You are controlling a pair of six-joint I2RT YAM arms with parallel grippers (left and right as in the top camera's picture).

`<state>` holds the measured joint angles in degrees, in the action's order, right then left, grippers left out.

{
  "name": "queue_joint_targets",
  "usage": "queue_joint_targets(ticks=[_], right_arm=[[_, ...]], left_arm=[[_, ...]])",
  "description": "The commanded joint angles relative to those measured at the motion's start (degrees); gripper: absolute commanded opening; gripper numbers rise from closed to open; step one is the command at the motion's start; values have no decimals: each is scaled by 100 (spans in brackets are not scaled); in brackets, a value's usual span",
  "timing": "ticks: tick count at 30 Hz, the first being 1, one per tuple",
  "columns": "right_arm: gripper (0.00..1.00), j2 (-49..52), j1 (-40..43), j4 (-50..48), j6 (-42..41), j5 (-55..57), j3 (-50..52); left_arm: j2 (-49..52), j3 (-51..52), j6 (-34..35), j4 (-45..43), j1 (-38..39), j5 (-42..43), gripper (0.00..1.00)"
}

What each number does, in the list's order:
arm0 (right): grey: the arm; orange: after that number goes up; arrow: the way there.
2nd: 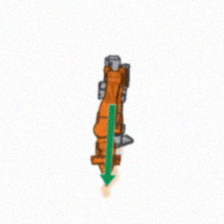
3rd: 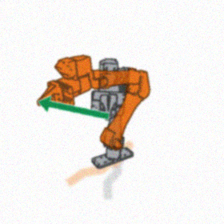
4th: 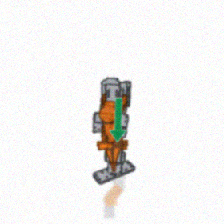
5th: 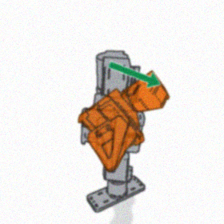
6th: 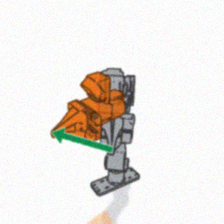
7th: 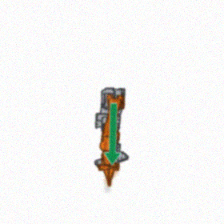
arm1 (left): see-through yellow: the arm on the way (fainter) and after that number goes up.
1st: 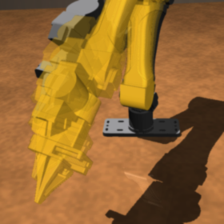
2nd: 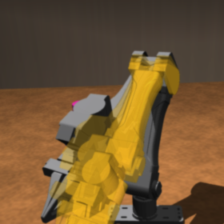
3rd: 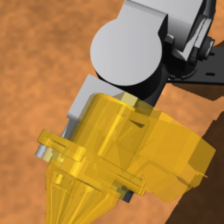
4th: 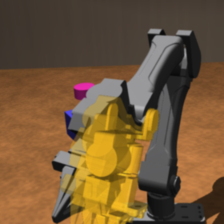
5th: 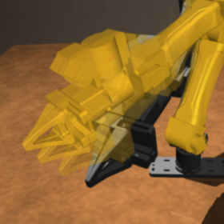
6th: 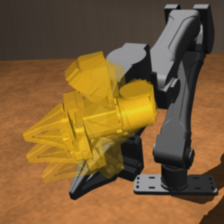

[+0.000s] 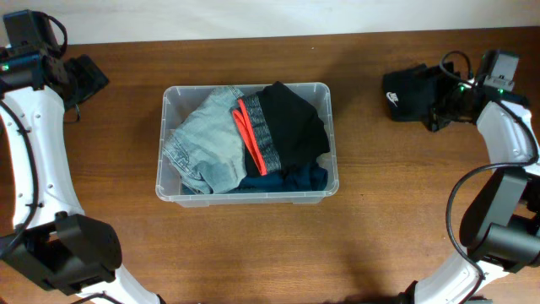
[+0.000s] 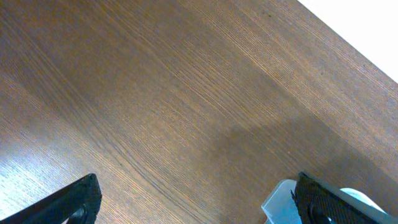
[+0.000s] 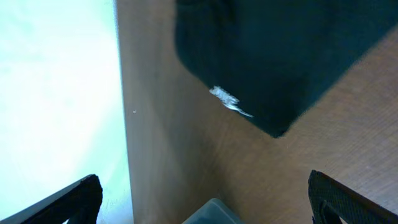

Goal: Pack container
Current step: 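Raise the right gripper and move it right to the black Nike shirt, then lower the right gripper onto the black Nike shirt and grasp it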

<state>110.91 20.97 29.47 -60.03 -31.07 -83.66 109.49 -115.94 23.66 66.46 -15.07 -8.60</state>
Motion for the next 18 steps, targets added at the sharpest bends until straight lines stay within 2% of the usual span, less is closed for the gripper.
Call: queue_joint_targets(ticks=[1,18], right_arm=[[99,9,59,-44,-225,245,210],[99,11,98,-476,-188,476,798]], left_arm=[[22,-35,74,7,0,-24,99],[22,-35,74,7,0,-24,99]])
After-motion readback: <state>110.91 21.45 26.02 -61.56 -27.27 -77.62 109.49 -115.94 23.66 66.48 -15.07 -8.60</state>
